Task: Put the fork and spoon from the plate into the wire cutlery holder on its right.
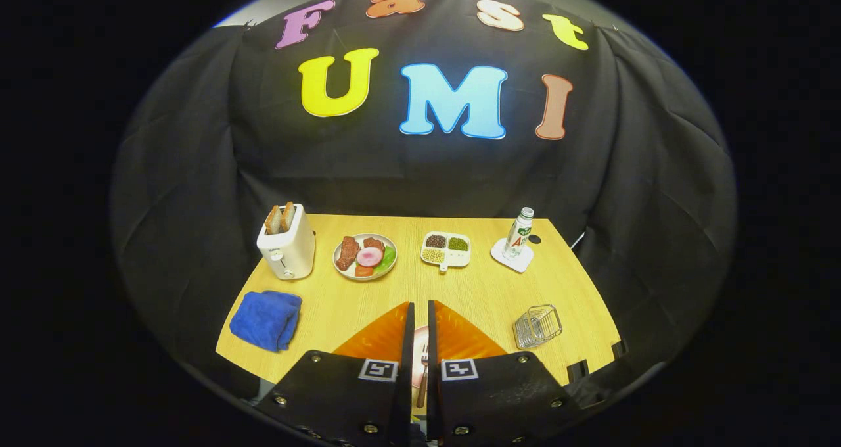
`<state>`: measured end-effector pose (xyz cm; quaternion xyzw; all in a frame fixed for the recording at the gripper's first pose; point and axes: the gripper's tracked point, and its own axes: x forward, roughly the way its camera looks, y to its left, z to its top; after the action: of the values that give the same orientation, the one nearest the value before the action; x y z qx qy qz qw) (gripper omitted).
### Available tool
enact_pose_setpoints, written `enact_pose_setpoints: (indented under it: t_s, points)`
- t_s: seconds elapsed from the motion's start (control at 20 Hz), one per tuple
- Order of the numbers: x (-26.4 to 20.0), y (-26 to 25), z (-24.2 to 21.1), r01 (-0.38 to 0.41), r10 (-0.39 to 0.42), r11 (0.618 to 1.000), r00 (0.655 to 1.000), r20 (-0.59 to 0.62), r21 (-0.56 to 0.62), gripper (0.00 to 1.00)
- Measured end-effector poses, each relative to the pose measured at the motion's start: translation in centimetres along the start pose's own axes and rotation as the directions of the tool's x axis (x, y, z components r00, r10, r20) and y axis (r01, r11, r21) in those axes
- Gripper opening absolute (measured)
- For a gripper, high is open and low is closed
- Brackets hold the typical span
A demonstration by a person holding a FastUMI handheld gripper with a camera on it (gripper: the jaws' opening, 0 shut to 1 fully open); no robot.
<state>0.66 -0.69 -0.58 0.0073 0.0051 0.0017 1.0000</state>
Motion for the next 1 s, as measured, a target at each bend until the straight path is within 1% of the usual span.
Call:
enact_pose_setpoints:
  t_s: [0.3,0.4,0.55,0.75,1.0]
  points:
    - [0.8,-0.4,-0.5,0.006,-0.006,1.000,1.000,-0.015,0.009,0.10]
    - [1.5,-0.6,-1.7,0.001,0.000,1.000,0.998,-0.057,0.010,0.10]
    - [3.0,-1.5,-3.9,0.017,-0.019,1.000,0.990,-0.138,-0.012,0.10]
    - [4.7,-2.6,-7.5,0.027,-0.037,0.999,0.964,-0.263,-0.041,0.10]
    - [7.2,-4.3,-11.7,0.051,-0.079,0.996,0.909,-0.409,-0.079,0.10]
